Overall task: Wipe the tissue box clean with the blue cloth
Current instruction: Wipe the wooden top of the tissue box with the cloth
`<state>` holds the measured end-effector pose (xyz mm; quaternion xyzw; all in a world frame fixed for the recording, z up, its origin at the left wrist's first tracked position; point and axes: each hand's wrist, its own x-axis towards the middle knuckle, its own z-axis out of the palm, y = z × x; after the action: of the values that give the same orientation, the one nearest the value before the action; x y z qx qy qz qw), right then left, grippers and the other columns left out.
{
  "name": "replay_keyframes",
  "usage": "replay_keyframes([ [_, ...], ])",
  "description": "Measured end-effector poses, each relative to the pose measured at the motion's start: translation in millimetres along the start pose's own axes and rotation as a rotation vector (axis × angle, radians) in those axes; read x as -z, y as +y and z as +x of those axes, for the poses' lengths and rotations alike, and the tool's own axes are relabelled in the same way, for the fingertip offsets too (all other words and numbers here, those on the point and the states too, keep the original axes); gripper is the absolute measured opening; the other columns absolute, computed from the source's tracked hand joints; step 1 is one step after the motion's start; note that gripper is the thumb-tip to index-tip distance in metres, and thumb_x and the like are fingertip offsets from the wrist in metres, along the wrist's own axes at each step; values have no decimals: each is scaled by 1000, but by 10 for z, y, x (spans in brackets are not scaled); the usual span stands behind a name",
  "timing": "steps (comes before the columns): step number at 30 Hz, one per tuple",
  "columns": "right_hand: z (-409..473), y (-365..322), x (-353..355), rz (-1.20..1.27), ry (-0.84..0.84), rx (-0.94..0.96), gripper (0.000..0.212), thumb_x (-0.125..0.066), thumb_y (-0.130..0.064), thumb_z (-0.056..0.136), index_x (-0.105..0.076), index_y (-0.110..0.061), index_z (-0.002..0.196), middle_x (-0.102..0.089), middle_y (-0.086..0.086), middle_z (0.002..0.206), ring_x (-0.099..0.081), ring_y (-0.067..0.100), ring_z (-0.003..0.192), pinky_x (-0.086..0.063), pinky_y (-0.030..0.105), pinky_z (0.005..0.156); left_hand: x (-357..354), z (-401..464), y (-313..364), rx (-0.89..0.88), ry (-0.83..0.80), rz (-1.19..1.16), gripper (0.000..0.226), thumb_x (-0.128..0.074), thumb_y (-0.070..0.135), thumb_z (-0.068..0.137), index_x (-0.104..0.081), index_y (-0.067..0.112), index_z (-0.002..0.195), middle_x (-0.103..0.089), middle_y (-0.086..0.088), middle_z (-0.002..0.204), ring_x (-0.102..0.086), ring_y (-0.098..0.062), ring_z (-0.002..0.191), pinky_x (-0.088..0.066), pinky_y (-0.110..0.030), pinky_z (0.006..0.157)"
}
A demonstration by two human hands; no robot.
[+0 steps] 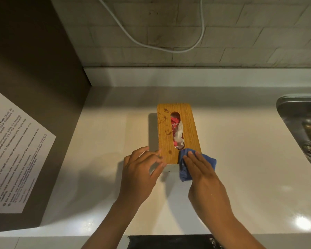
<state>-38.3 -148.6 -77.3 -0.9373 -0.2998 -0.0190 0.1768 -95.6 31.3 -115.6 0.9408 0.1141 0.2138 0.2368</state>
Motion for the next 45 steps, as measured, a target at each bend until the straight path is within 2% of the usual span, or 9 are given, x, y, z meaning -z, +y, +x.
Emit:
replay_keyframes([
  [6,45,-237,-76,-37,9,73,70,-87,10,41,-70,5,108,-67,19,115,-64,37,107,-53,50,83,11,13,-7,-26,-6,3,33,-55,49,94,-77,23,92,-76,11,114,-64,-21,117,-41,-33,86],
  [12,-29,19,6,30,-8,-32,72,-80,20,47,-66,3,116,-64,18,123,-58,40,116,-52,53,86,168,131,-30,-69,-124,1,21,-74,38,87,-74,26,104,-72,13,116,-58,-21,118,-46,-40,87],
  [17,-12,11,10,71,-24,-34,71,-78,21,52,-64,4,119,-61,17,126,-54,40,120,-47,49,93,461,719,-80,-318,-446,161,57,-69,41,86,-47,35,138,-49,13,144,-30,-16,134,-36,-36,102],
  [23,-18,32,12,110,-27,-55,69,-76,19,59,-62,0,124,-59,14,131,-51,36,125,-48,42,93,463,1447,57,-700,-668,546,77,-77,42,80,-41,35,149,-47,10,152,-35,-22,131,-34,-38,99],
  [30,-25,34,48,142,-38,-73,64,-75,15,67,-60,-3,127,-58,11,133,-50,32,127,-48,41,94,374,1679,73,-922,-680,594,63,-73,62,80,-56,37,136,-56,12,144,-40,-22,133,-28,-36,97],
  [34,19,106,70,166,-38,-95,64,-81,17,59,-64,4,119,-63,20,123,-58,41,116,-48,49,89,358,1663,76,-922,-670,558,61,-69,71,78,-60,40,129,-62,15,135,-44,-21,128,-32,-38,95],
  [36,55,162,90,153,-22,-120,63,-79,18,61,-64,2,120,-62,18,125,-56,38,118,-47,43,91,367,1592,80,-905,-661,556,63,-64,78,77,-61,40,127,-63,16,130,-46,-20,123,-30,-36,94],
  [40,82,219,74,171,-3,-100,62,-76,17,67,-62,-2,124,-59,16,130,-53,36,123,-41,38,95,373,1357,123,-746,-608,577,65,-63,81,75,-65,37,123,-65,18,119,-45,-19,116,-34,-38,100],
  [45,113,170,95,143,13,-97,68,-71,18,66,-62,-9,127,-57,9,135,-51,29,127,-50,36,88,314,1017,227,-528,-493,531,65,-62,82,73,-69,32,115,-67,12,111,-46,-18,107,-29,-40,87],
])
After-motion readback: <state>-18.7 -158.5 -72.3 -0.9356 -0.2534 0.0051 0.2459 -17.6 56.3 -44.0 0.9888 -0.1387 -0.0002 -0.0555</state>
